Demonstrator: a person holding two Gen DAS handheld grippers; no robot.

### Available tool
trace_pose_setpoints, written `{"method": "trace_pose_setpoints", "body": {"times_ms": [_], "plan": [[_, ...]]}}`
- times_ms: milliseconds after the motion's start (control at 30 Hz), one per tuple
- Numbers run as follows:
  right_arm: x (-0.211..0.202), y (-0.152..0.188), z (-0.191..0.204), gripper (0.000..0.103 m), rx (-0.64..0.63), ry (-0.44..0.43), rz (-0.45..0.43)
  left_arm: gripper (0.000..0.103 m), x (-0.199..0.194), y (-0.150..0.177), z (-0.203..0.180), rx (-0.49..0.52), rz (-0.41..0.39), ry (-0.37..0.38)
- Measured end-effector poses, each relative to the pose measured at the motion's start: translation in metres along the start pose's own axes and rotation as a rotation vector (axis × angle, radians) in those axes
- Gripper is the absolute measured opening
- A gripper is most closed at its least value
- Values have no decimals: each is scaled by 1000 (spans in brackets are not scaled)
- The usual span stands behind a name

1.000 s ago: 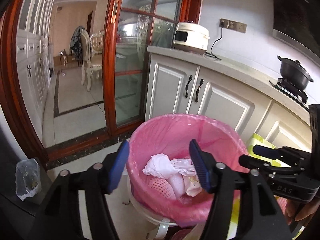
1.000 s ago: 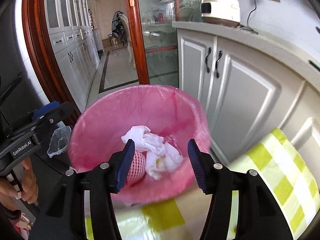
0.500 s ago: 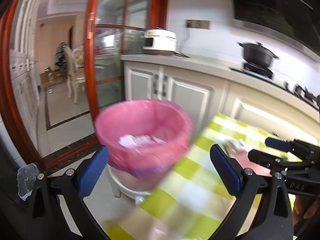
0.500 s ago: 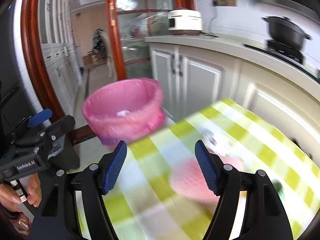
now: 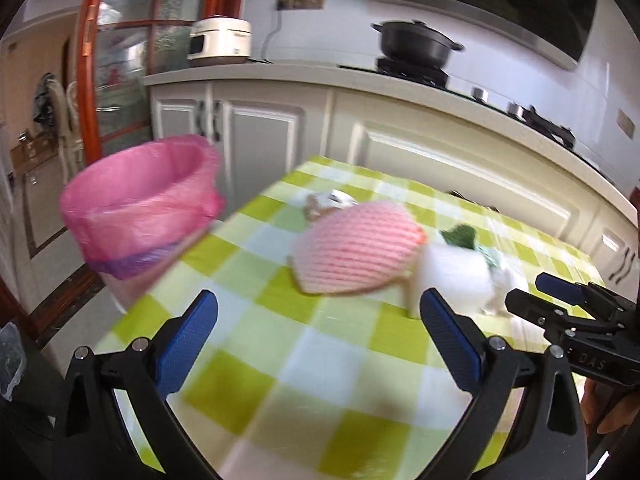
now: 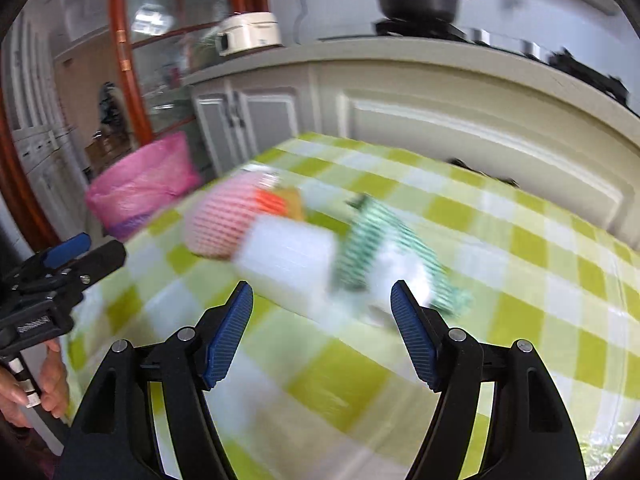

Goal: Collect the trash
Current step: 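Grasp the white foam block with the left gripper while the right grasps a white tissue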

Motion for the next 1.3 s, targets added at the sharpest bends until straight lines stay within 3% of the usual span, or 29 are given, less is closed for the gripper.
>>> {"method": "trace_pose_setpoints", "body": {"times_ms": [267, 833, 1100, 1300], "plan": [[23, 8, -47, 68, 69, 55, 33, 98, 19, 2, -37, 50, 17, 49], [49, 0, -48, 62, 73, 44, 45, 98, 32, 14, -41, 59, 58, 47], [46, 3, -49, 34, 89, 31, 33, 98, 30, 17, -41, 60, 68, 43], [32, 2, -48, 29, 73, 39, -4, 98, 30, 17, -44, 56, 77, 45]]}}
Point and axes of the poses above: each gripper's, at about its wrist camera, not at the fingertips, and x roughly the way its jaws point, z to its left, y to its underside, the point moved 6 cm from there along x, roughly the way its jaws point, and after that the axes turned 4 degrees about -y, right-handed, at the moved point
